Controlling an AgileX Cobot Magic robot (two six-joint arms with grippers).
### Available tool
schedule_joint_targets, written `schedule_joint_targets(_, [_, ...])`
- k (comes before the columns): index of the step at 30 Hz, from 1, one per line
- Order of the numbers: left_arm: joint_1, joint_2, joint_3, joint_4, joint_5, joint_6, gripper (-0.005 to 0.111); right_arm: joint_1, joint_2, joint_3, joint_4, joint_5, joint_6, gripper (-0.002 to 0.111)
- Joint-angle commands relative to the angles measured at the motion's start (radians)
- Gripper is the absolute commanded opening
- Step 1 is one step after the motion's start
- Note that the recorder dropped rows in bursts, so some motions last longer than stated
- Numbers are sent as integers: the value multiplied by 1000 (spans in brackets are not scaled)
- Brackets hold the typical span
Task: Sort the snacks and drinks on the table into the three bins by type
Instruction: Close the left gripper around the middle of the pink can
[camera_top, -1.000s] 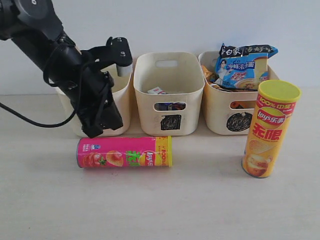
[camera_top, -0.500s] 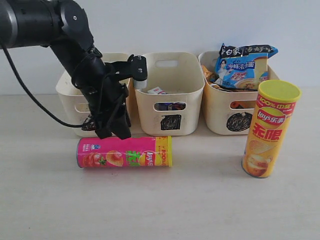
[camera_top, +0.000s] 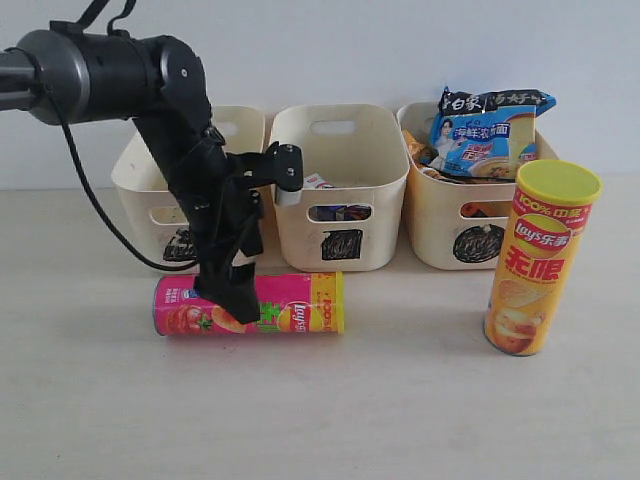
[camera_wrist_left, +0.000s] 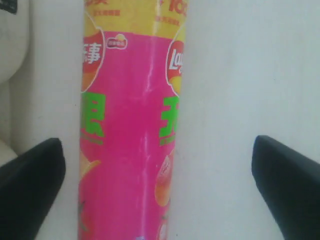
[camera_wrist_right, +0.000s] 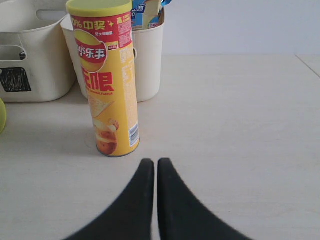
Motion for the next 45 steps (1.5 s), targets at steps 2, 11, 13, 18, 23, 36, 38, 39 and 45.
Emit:
schedule_joint_targets(2, [-9,24,-7,0,-33,-5,103,-7,-4,5,-7,-6,0,0])
schedule_joint_targets(11, [-9,53,-7,41,-95,-5,104,-7,-4,5,-7,-6,0,0])
schedule_joint_targets(13, [-9,61,-7,41,-94,-5,104,-7,-4,5,-7,-6,0,0])
schedule_joint_targets(18, [-9,93,-7,41,-100,-5,104,-7,-4,5,-7,-6,0,0])
schedule_joint_targets(23, [-9,124,-7,41,-141,-10,104,-7,-4,5,-7,-6,0,0])
schedule_joint_targets(36, [-9,169,-11,47,-163,-6,34,-7,-4,5,-7,-6,0,0])
schedule_joint_targets(38, [-9,165,-21,47,-128,10,6,-7,-4,5,-7,-6,0,0])
schedule_joint_targets(39, [-14,165,-26,45,-109,3,6,-7,-4,5,-7,-6,0,0])
schedule_joint_targets(45, [-62,116,-28,47,-85,-8,4,-7,-4,5,-7,-6,0,0])
